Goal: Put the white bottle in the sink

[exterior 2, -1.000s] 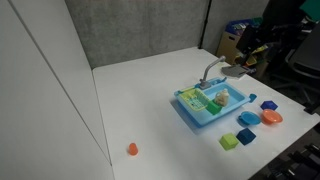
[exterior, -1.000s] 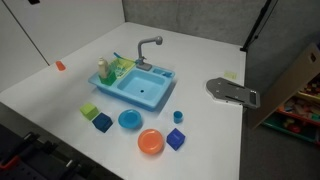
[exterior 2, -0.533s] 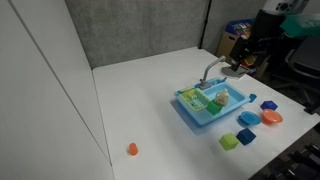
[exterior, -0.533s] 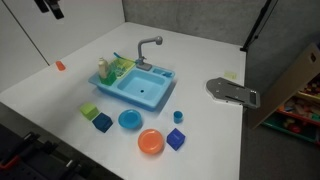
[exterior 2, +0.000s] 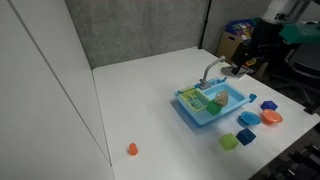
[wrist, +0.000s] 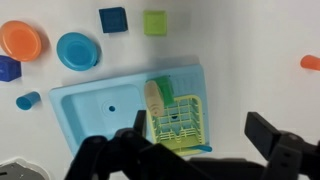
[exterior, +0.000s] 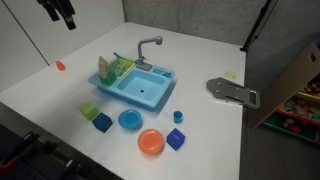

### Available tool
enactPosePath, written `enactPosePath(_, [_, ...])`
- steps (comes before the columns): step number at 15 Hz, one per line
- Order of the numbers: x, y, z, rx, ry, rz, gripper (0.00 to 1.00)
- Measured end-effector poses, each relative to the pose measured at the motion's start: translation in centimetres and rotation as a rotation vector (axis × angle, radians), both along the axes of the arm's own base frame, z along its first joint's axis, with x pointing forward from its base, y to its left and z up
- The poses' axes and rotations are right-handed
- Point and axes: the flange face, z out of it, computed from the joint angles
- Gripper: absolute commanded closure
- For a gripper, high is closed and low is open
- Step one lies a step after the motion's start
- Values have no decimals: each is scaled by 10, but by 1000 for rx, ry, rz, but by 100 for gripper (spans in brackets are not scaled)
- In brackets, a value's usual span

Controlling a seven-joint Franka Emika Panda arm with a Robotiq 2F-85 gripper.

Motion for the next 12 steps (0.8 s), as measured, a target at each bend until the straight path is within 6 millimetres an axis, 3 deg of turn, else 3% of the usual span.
enactPosePath(6, [0,1,-4,3,8,13,0])
enactPosePath(12, [12,-6,-40,25,28,77,0])
